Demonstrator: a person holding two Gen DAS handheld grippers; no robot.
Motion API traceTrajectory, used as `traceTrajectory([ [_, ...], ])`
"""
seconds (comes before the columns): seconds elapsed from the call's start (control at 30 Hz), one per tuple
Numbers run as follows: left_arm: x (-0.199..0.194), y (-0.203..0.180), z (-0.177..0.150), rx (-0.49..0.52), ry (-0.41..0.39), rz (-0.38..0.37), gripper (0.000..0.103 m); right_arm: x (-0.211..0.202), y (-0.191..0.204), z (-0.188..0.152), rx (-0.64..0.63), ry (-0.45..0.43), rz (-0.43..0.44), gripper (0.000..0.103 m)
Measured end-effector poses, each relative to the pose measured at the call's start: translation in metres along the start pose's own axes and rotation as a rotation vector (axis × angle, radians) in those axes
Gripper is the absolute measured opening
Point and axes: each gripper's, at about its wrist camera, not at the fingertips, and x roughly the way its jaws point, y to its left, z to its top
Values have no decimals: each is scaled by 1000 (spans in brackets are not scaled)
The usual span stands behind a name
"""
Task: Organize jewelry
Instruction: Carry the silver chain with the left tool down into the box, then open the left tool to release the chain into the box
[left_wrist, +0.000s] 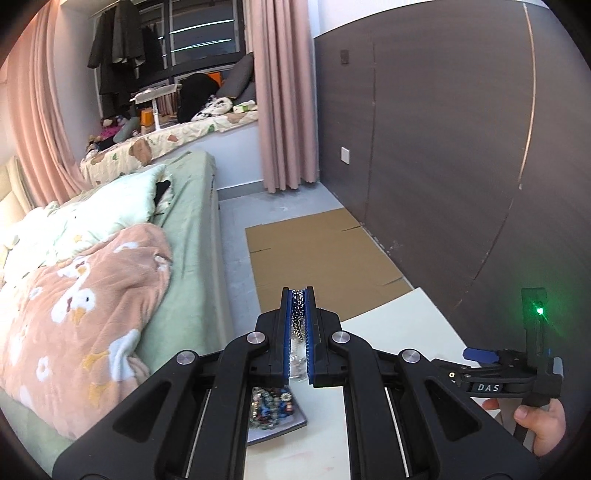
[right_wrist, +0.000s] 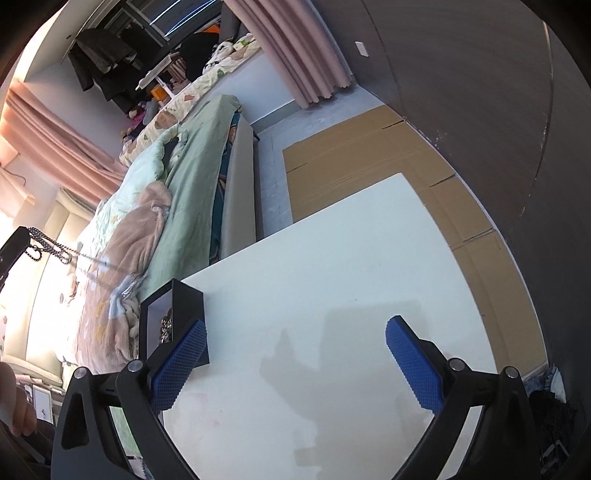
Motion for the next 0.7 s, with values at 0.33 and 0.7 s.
traceTrajectory([
  [0.33,27,48,-25,-38,73,96,7,5,11,-3,-29,15,-5,95],
  [0.7,60,70,-52,-92,135,98,7,9,17,-3,-54,25,-23,95],
])
